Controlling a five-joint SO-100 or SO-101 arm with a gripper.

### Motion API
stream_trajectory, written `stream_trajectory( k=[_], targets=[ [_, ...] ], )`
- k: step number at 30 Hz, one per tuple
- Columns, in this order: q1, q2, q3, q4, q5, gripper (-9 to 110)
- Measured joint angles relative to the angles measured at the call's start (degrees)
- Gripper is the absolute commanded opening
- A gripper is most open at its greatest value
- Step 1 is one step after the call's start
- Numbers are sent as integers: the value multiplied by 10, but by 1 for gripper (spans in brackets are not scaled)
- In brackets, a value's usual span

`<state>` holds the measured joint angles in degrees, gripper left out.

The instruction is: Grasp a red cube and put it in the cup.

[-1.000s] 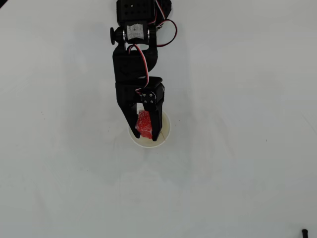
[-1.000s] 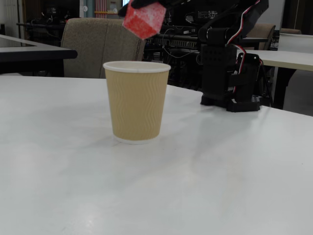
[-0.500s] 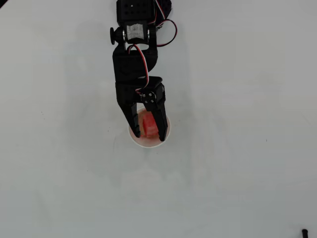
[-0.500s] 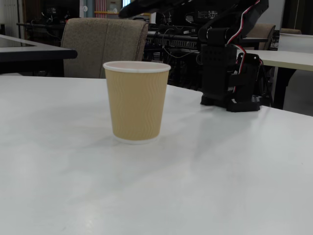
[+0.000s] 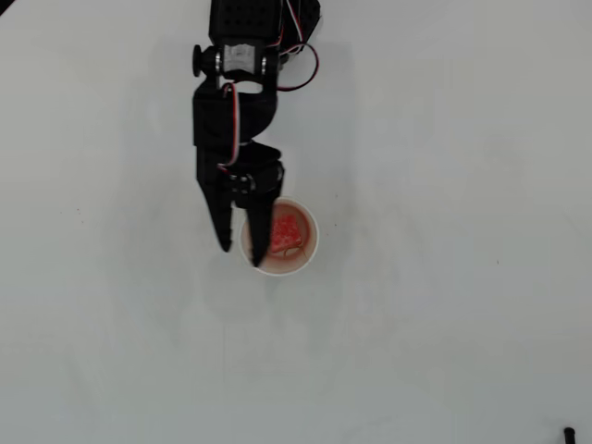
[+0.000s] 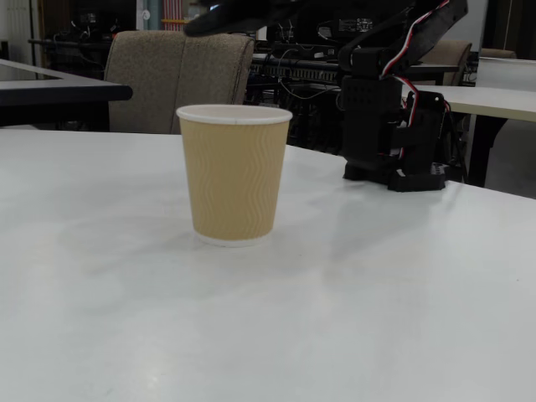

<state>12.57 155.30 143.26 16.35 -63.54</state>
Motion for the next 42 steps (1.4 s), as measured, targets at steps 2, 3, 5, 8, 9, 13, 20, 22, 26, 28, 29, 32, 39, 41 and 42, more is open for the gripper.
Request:
stream_trajectory(
  k=[2, 3, 5, 8, 9, 13, 20, 22, 26, 28, 29, 32, 39, 41, 42],
  targets=[
    [24, 0, 0, 0, 25, 0],
    [33, 0, 0, 0, 41, 0],
    [49, 0, 0, 1, 76, 0],
    [69, 0, 0, 15, 134, 0],
    [73, 0, 0, 20, 155, 0],
    [72, 9, 16, 77, 200, 0],
    [33, 73, 98, 186, 275, 0],
    [33, 97, 121, 195, 308, 0],
    [14, 138, 154, 219, 362, 0],
    [14, 156, 174, 230, 378, 0],
    [14, 166, 182, 238, 382, 0],
    [1, 192, 202, 253, 404, 0],
    [-18, 230, 210, 316, 459, 0],
    [-30, 242, 210, 345, 472, 0],
    [-34, 248, 214, 356, 480, 0]
  ],
)
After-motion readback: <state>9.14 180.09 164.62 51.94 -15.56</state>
